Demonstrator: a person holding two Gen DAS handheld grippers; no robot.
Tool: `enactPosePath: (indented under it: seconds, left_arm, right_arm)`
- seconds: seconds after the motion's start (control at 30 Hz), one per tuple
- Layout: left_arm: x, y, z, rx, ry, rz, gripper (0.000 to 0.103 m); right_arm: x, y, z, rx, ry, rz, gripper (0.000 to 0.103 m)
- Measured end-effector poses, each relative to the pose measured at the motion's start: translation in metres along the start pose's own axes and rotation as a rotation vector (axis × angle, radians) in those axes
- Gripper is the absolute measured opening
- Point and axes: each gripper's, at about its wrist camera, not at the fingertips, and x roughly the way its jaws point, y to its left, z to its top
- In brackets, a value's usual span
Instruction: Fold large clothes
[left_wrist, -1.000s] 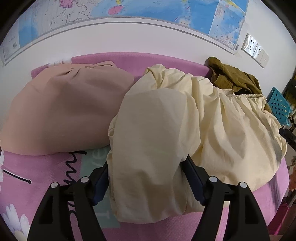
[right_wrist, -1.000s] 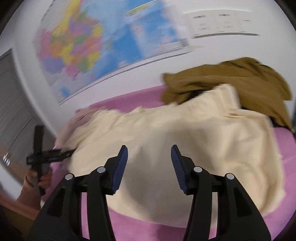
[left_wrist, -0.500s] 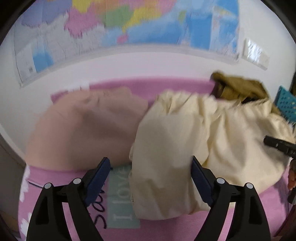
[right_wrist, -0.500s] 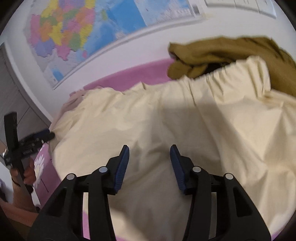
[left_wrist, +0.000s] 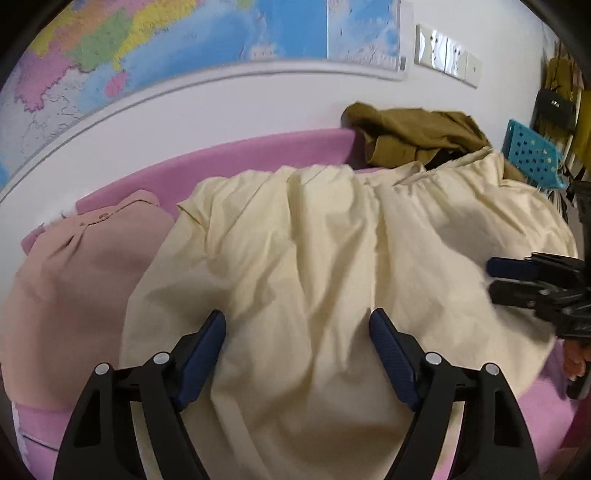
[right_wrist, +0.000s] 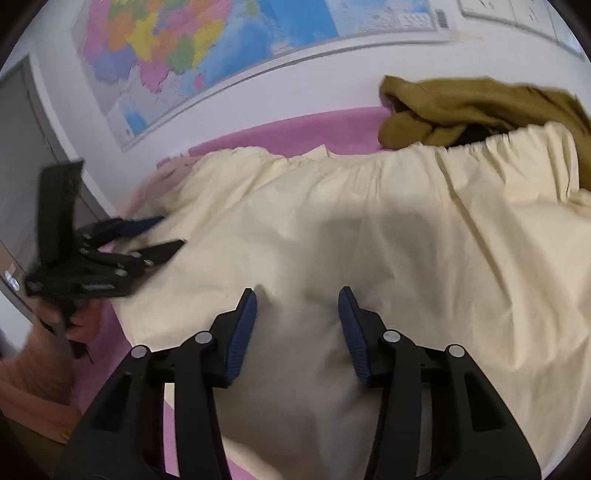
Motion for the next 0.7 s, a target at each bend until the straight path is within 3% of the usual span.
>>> enactPosePath:
  seconds: [0.17,0.3,0.37,0.4,0.47,0.5,0.53,0.63,0.7]
  left_arm:
    - [-0.006,-0.002,0.001,0.005,-0.005,0.025,0.078]
    - [-0.02,0.003,0.0,-0.029,-0.061,-0.025,0.079]
    - [-0.015,0.006,-0.001,-0.042,-0.042,-0.022,0.08]
    - [-0.01,0.008,-0.001,-0.047,-0.032,-0.024,0.08]
    - [-0.003,0.008,-0.002,-0.039,-0.034,-0.019,0.081]
    - [0.001,0.006,-0.003,-0.03,-0.035,-0.017,0.082]
    - [0.004,0.005,-0.003,-0.029,-0.027,-0.009,0.083]
    - [-0.005,0.002,-0.004,-0.03,-0.037,0.002,0.083]
    - [-0.015,0.006,-0.004,-0.056,-0.052,-0.02,0.083]
  right_arm:
    - [-0.045,-0.007,0.004,-0.008,-0.108,-0.032,0.046]
    - [-0.065,-0.047,-0.001,0.087,-0.12,-0.146,0.048]
    - [-0.06,-0.073,-0.008,0.151,-0.083,-0.203,0.039]
    - [-0.055,-0.082,-0.011,0.163,-0.066,-0.192,0.032]
    - [-0.049,-0.082,-0.014,0.16,-0.058,-0.223,0.029]
    - [-0.049,-0.078,-0.013,0.158,-0.064,-0.236,0.034]
    - [-0.051,-0.074,-0.012,0.156,-0.071,-0.237,0.046]
    - [-0.06,-0.047,-0.009,0.103,-0.116,-0.189,0.049]
    - [-0.066,-0.015,-0.007,-0.006,-0.133,-0.159,0.052]
